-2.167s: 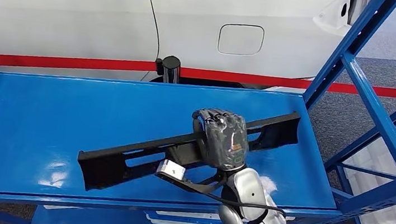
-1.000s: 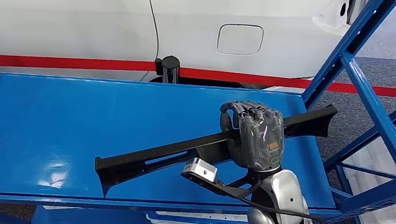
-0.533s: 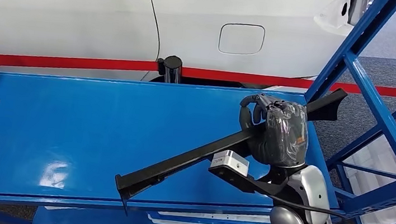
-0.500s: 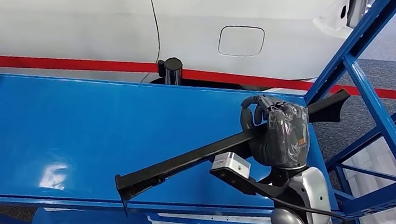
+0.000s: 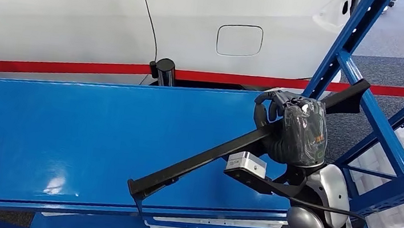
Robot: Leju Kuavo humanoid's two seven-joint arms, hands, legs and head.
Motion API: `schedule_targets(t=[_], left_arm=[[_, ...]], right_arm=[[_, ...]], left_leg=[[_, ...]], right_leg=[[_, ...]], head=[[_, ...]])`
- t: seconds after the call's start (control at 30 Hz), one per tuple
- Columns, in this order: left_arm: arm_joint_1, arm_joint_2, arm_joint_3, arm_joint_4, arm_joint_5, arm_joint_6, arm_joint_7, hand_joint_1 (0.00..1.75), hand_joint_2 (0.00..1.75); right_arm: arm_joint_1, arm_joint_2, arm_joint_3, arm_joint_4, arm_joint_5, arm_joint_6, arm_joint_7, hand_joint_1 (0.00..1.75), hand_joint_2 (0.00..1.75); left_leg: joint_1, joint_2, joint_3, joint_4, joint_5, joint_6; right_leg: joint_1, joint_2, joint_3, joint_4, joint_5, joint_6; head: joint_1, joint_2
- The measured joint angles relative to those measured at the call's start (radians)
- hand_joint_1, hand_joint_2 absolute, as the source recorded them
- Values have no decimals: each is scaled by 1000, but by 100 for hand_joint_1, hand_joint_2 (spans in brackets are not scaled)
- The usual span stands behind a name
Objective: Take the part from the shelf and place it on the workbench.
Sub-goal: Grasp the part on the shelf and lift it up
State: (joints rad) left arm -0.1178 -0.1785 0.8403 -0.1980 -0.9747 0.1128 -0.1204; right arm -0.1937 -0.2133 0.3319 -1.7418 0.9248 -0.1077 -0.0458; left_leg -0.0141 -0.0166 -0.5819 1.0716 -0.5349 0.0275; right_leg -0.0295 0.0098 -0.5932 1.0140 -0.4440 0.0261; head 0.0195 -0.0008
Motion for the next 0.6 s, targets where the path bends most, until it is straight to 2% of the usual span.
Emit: schedule_targets(t=[0.07,0.1,0.13,0.17,0.2,0.27,0.3,0.33,0.43,0.47,0.5,0.53,0.6], left_arm=[[-4,0,0,0,-5,-1,1,0,175],[-5,1,-1,0,-7,-2,2,0,175],[-6,1,-1,0,-10,-3,3,0,175],[-7,2,-1,0,-12,-4,4,0,175],[-8,3,-1,0,-13,-6,5,0,175],[-14,5,-1,0,-16,-11,8,0,175],[-18,6,-2,0,-17,-14,9,0,175],[-21,6,-2,0,-17,-16,10,0,175],[-25,7,-2,0,-18,-18,10,0,175],[-26,7,-2,0,-18,-18,11,0,175],[-27,8,-2,0,-17,-18,11,0,175],[-28,9,-2,0,-15,-17,10,0,175],[-28,12,-2,0,-12,-16,10,0,175]], right_arm=[[-20,0,0,1,-8,11,7,175,175],[-29,0,0,2,-13,14,10,175,175],[-36,0,0,4,-18,16,11,175,175],[-43,-1,0,7,-23,17,12,175,175],[-51,-1,0,11,-25,17,12,175,175],[-71,-1,1,21,-26,17,10,175,175],[-85,-1,1,29,-26,17,10,175,175],[-98,0,3,39,-25,18,9,175,175],[-134,0,13,73,-25,22,8,175,175],[-145,0,17,84,-26,23,8,175,175],[-157,-1,21,95,-28,24,8,175,175],[-169,-2,26,108,-31,24,8,175,175],[-194,-5,40,136,-38,25,8,175,175]], left_leg=[[7,6,-51,128,-78,-13],[11,7,-74,188,-105,-17],[14,9,-83,221,-113,-20],[18,10,-73,214,-101,-22],[20,10,-43,169,-74,-22],[22,12,45,23,-18,-19],[20,13,76,-32,-1,-16],[17,12,92,-65,6,-12],[11,13,83,-79,23,6],[12,14,77,-84,34,15],[13,16,69,-90,47,23],[14,17,59,-93,59,29],[9,17,35,-92,77,36]], right_leg=[[1,-4,-9,0,6,-13],[2,-6,-14,0,9,-16],[3,-8,-19,1,13,-17],[3,-9,-23,1,17,-16],[2,-9,-26,1,21,-14],[3,-9,-31,1,30,-6],[5,-10,-33,0,35,0],[6,-10,-35,0,40,7],[5,-11,-42,-5,57,30],[5,-11,-51,4,47,32],[7,-11,-66,33,23,30],[8,-12,-87,83,-13,24],[9,-11,-125,213,-85,15]], head=[[-1,0],[-1,0],[-1,0],[-1,0],[-1,0],[-1,0],[0,0],[0,0],[1,0],[1,0],[2,0],[3,0],[4,0]])
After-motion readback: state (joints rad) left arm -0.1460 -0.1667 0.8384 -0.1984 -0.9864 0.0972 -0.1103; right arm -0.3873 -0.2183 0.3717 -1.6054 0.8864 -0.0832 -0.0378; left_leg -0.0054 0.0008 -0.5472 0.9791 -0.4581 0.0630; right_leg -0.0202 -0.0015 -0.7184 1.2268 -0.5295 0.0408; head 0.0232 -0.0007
